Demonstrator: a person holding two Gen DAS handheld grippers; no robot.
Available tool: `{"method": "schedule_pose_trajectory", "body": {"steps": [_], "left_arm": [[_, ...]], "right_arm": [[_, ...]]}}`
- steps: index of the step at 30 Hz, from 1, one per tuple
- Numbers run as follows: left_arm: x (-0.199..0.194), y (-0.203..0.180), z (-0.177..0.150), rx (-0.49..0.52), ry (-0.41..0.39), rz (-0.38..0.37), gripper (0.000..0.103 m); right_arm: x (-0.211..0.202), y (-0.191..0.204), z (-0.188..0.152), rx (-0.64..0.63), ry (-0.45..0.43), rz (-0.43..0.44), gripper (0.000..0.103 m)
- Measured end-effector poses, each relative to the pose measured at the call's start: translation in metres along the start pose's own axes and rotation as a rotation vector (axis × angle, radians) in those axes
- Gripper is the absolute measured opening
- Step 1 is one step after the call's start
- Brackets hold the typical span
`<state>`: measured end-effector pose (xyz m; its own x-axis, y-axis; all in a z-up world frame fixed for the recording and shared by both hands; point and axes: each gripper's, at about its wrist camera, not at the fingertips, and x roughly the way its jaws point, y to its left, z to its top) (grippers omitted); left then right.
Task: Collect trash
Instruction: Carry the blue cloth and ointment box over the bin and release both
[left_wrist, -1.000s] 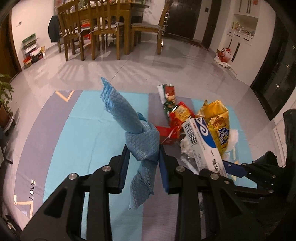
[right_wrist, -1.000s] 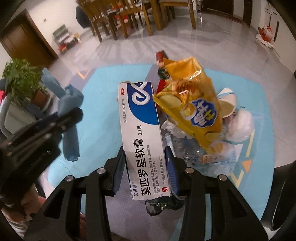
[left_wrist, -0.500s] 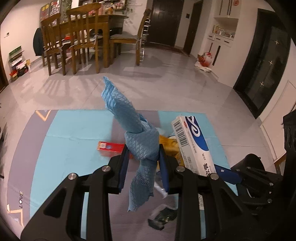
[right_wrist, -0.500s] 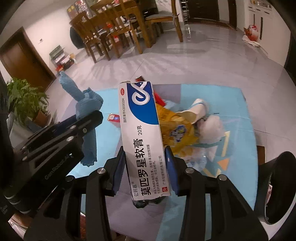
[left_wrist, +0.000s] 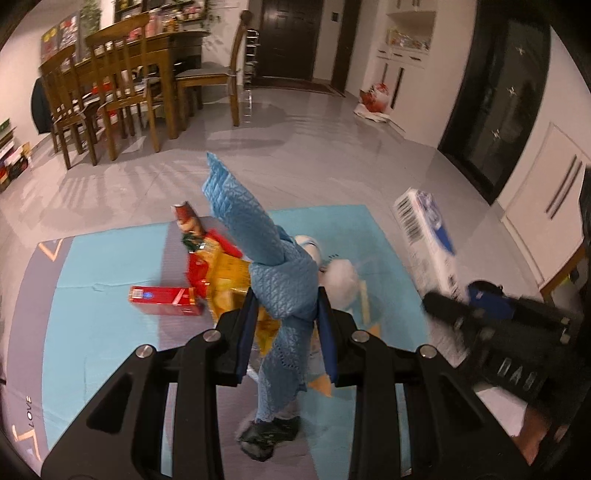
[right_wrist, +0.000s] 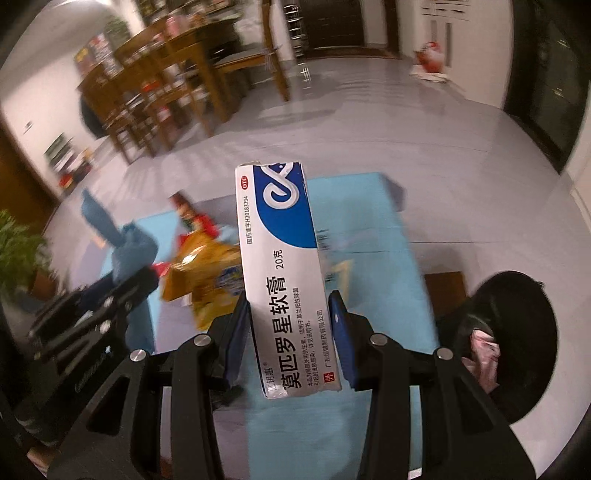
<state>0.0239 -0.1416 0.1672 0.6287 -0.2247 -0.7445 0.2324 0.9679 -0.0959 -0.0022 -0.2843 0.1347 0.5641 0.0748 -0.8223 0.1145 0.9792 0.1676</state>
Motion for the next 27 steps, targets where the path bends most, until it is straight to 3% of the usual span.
{"method": "schedule_pose_trajectory", "body": {"steps": [9,13,27], "left_arm": [[0.02,-0.075,-0.008,0.124,0.048,-0.036,0.031],[0.036,-0.111,-0.009,0.148,0.091,-0.085,0.031],[0.082,-0.237,-0.031,0.31,0.196,-0.223,0.031]], "right_arm": [[-0.023,-0.085,0.002,0.196,-0.056,-0.124,0.043],[-0.033,-0.116,-0.002,0.27,-0.073,-0.172,0.043],[-0.051,-0.224,-0.034,0.483,-0.039,-0.285,0.043]]}}
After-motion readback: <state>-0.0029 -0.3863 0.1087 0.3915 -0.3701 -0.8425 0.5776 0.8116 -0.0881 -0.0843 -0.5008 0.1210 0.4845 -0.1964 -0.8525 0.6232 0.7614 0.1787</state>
